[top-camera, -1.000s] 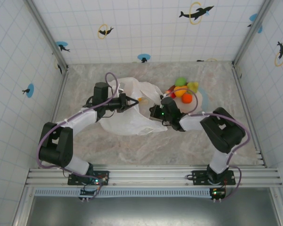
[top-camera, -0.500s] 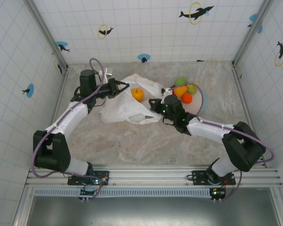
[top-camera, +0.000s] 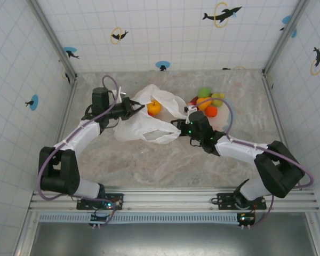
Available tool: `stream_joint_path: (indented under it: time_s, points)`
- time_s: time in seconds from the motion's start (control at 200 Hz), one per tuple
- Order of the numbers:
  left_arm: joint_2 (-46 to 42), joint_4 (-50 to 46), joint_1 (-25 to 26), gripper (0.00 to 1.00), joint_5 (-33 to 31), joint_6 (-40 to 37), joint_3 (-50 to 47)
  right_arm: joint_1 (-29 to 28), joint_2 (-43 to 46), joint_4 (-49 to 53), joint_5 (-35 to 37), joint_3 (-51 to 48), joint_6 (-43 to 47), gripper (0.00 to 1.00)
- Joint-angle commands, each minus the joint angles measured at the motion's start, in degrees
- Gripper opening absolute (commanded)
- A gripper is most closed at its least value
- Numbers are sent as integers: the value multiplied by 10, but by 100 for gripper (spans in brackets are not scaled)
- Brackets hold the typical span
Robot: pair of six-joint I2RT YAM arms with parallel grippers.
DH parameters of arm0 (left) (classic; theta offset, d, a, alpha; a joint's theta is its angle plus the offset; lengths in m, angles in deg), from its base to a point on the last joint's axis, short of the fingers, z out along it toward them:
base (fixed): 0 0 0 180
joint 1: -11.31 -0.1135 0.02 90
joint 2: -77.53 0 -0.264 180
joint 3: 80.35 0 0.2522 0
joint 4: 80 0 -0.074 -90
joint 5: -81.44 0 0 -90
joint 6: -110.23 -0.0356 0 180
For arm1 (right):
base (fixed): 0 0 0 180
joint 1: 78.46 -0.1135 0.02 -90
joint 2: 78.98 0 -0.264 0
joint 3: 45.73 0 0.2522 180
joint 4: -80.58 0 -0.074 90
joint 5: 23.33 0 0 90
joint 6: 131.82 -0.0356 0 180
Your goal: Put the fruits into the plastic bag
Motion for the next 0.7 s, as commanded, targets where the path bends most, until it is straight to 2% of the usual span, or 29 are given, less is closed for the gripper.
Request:
stream_joint_path:
  time_s: [0.0,0.22,0.38,0.45,0.58,0.696]
  points:
    - [6,28,2,0,11,-7,-16,8,47,35,-68,-11,64,49]
    - [15,57,11,0,19,1,-26,38,155,80,-110,-38,114,75]
    - [19,63,14,0,22,3,-35,72,216,83,-161,-43,122,84]
    - [18,64,14,0,22,3,-36,94,234,97,-163,-41,128,85]
    - [17,68,15,0,23,5,-35,158,248,145,-103,-32,147,85]
    - [17,70,15,0,24,7,-37,216,215,201,5,-18,181,87]
